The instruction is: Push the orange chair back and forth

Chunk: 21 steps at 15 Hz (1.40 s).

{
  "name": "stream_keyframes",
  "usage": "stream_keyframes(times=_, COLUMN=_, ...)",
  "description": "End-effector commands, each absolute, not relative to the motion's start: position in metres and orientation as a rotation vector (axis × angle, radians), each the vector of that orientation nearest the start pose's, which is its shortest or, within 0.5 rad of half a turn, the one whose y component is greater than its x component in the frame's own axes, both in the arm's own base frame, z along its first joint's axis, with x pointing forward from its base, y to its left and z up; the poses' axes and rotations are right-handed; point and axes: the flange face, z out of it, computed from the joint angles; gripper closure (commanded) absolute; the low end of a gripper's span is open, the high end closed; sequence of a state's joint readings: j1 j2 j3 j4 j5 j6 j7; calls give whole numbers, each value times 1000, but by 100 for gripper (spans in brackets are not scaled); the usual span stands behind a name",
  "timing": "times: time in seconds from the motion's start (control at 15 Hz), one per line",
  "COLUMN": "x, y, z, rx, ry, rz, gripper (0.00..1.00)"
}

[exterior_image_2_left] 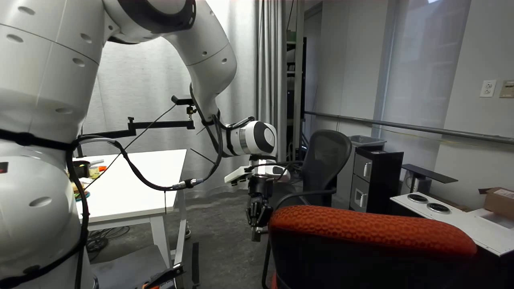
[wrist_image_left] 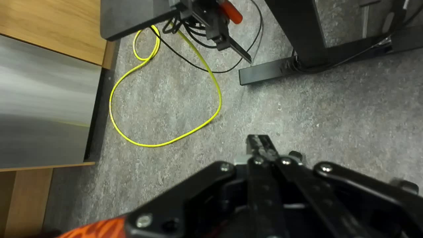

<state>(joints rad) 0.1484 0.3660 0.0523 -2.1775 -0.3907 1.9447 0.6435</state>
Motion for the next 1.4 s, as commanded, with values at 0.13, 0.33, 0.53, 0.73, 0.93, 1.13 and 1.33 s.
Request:
stream_keyframes(times=0.13, x=506, y=72, z=221, rx=2594, ry=-235, rz=-473, gripper=100)
stream_keyframes(times=0.33, x=511, y=76, z=244, rx=2609, ry=-238, rz=-428, gripper=100)
stream_keyframes(times=0.53, x=522, y=80, z=279, rx=2621, ry=-249, rz=-337, gripper=100)
stream_keyframes(times=0.73, x=538, y=80, z=305, rx=2620, ry=-254, rz=-243, gripper=100)
stream_keyframes(times=0.93, x=557, y=77, z=321, rx=2607, ry=-252, rz=-155, gripper=100)
stream_keyframes(times=1.13, x=575, y=72, z=331, rx=2587, ry=-256, rz=-83, gripper=100)
stream_keyframes(times=1.33, x=589, y=65, z=334, rx=2570, ry=-277, rz=-68, gripper=100)
